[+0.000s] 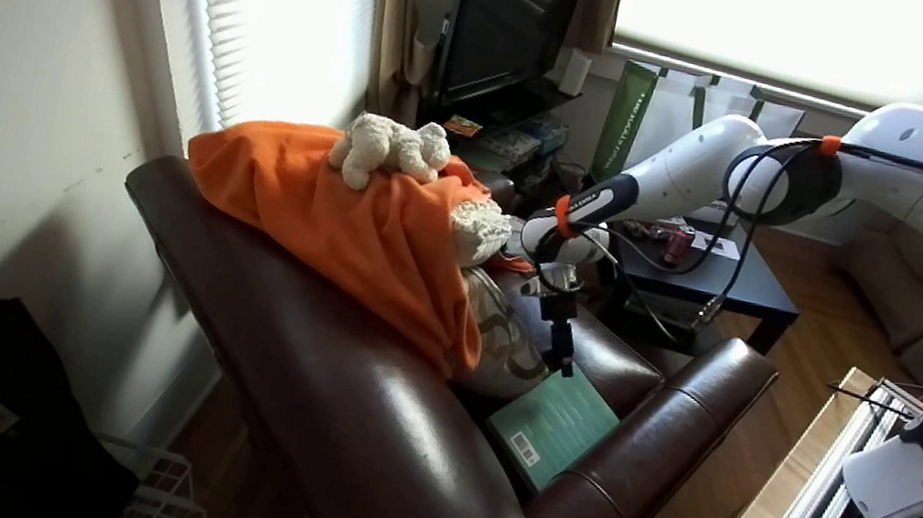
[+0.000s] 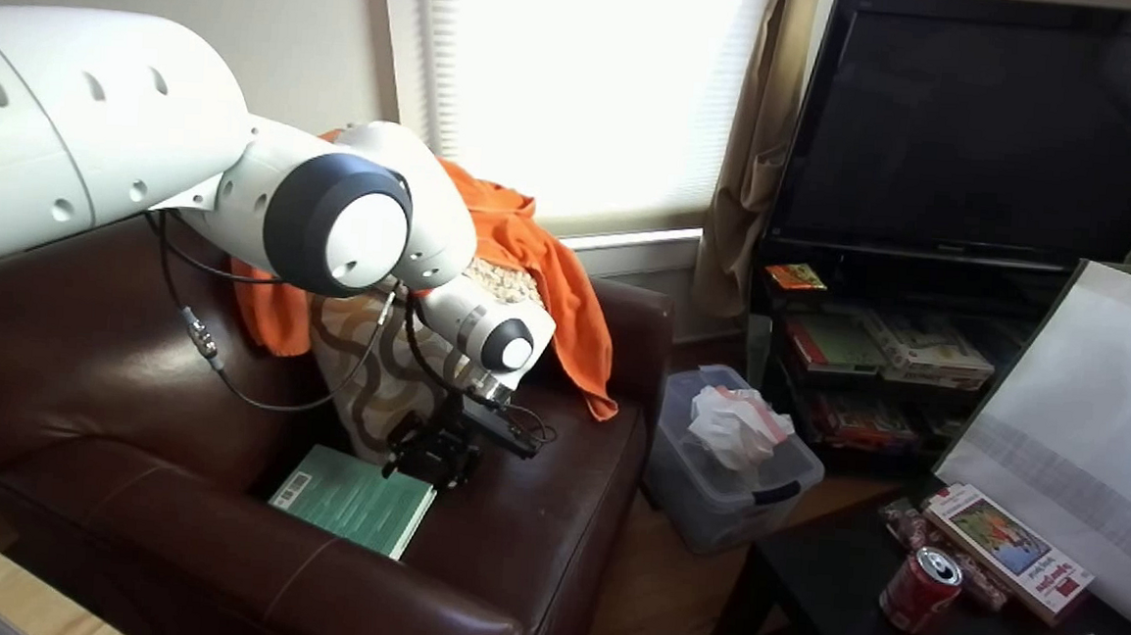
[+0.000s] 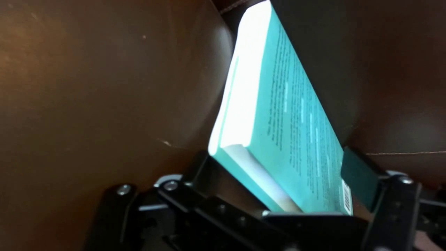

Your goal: Pick up the book and place it on the right arm rest of the brown couch

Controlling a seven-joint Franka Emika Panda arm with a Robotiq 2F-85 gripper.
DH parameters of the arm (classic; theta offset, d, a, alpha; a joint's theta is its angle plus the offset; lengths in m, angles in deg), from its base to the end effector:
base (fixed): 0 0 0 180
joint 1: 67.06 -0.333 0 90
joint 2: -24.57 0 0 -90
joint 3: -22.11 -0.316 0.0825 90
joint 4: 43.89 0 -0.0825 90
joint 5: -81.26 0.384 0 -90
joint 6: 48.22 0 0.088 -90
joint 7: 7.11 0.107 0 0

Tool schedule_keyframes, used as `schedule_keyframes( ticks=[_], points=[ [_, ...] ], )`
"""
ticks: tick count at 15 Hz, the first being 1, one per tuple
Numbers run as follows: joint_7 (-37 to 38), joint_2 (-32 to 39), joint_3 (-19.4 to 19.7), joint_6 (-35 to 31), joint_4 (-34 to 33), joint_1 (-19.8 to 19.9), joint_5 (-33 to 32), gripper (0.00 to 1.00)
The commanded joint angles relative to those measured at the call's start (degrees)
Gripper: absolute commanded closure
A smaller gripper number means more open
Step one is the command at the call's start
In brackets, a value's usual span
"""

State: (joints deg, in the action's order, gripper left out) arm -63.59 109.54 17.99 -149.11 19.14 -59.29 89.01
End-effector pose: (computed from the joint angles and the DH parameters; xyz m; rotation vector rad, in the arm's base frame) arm 0.5788 -0.0291 -0.1381 -2.2438 -0.9540 0.7814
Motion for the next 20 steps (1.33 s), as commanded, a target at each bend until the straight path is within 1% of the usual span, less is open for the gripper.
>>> schedule_keyframes(
  ticks=[1, 2, 7, 9, 11, 14, 15, 16, 17, 19, 20],
  points=[
    [-2.6, 0.5, -3.4, -0.9, 0.6, 1.5, 0.1, 0.28],
    [-2.9, 0.5, -3.7, -0.3, 0.5, 1.3, 0.0, 0.32],
    [-0.5, 0.1, -2.0, 1.6, 0.4, -0.4, -1.7, 0.71],
    [0.1, 0.5, -1.4, 3.3, -0.6, -1.1, -2.8, 0.83],
    [-1.2, 0.9, -1.4, 6.9, -2.4, -1.3, -3.9, 0.85],
    [-4.4, 0.7, -2.1, 17.3, -5.8, 0.0, -4.8, 0.9],
    [-6.2, 0.5, -1.8, 19.2, -4.8, 0.6, -5.0, 0.92],
    [-7.7, 1.1, -1.8, 22.5, -6.6, 0.9, -5.4, 0.92],
    [-8.8, 0.6, -1.5, 24.8, -6.2, 1.2, -5.4, 0.92],
    [-8.8, 0.7, -0.8, 28.0, -6.8, 1.4, -5.2, 0.92],
    [-7.9, 0.7, -0.4, 28.4, -6.6, 1.2, -5.0, 0.92]
  ],
)
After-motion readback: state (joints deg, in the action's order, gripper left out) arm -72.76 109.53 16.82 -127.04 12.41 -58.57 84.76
